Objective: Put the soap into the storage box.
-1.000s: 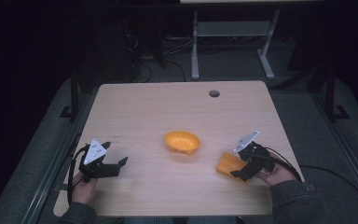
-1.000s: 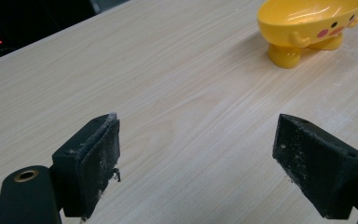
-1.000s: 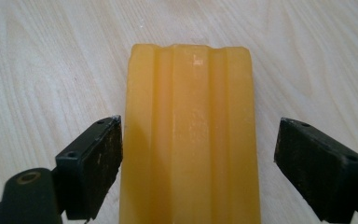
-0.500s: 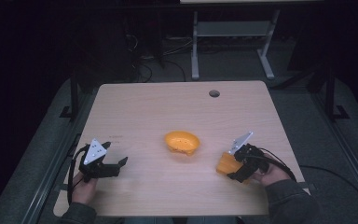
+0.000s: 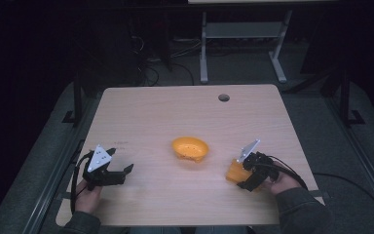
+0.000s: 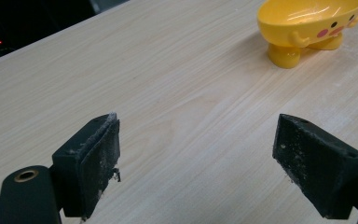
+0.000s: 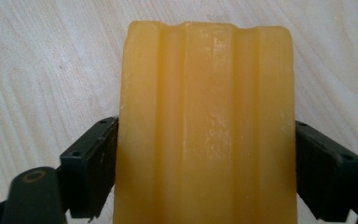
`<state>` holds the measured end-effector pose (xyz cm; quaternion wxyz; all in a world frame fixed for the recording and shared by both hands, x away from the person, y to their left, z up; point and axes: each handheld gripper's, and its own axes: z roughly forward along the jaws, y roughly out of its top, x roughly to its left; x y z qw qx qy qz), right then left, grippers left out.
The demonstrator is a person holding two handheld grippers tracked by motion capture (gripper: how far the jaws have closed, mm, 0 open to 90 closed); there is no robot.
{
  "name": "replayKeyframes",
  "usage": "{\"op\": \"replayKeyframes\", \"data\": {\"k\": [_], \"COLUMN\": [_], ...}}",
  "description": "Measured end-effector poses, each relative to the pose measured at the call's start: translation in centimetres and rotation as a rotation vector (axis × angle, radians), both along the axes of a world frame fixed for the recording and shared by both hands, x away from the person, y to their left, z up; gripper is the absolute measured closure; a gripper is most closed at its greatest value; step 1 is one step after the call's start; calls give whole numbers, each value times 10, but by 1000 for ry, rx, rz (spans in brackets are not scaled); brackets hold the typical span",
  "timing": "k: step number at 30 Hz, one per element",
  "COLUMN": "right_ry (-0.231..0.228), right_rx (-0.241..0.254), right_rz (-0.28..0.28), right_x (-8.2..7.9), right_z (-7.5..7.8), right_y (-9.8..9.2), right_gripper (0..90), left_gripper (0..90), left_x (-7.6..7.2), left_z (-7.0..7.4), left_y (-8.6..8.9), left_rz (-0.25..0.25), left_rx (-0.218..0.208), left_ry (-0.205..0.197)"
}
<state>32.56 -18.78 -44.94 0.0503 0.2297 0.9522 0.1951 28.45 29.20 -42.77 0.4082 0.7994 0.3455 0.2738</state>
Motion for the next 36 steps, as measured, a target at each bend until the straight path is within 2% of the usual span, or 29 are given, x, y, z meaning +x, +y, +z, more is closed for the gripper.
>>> {"op": "replayKeyframes", "data": {"k": [6,16,18,20,24,36], "right_ry": [-15,-8,-9,-9,-9,-21], "right_rx": [-7,-3,-5,-4,-3,-16], "right_rz": [3,1,3,2,2,17], "right_x": [-1,0,0,0,0,-1], "right_z": [1,1,1,1,1,2], "right_y": [0,-1,-1,-1,-1,-2], "right_gripper": [197,202,202,202,203,204], "left_gripper": [141,141,142,141,142,141], "left_x": [0,0,0,1,1,1], "left_z": [0,-1,-1,0,-1,-1], "left_y": [0,-2,-2,-1,-2,-1], "left_rz": [-1,-1,-3,-11,-4,-8], "left_rx": [3,-1,4,27,3,17], "left_ry": [1,0,1,1,3,1]}}
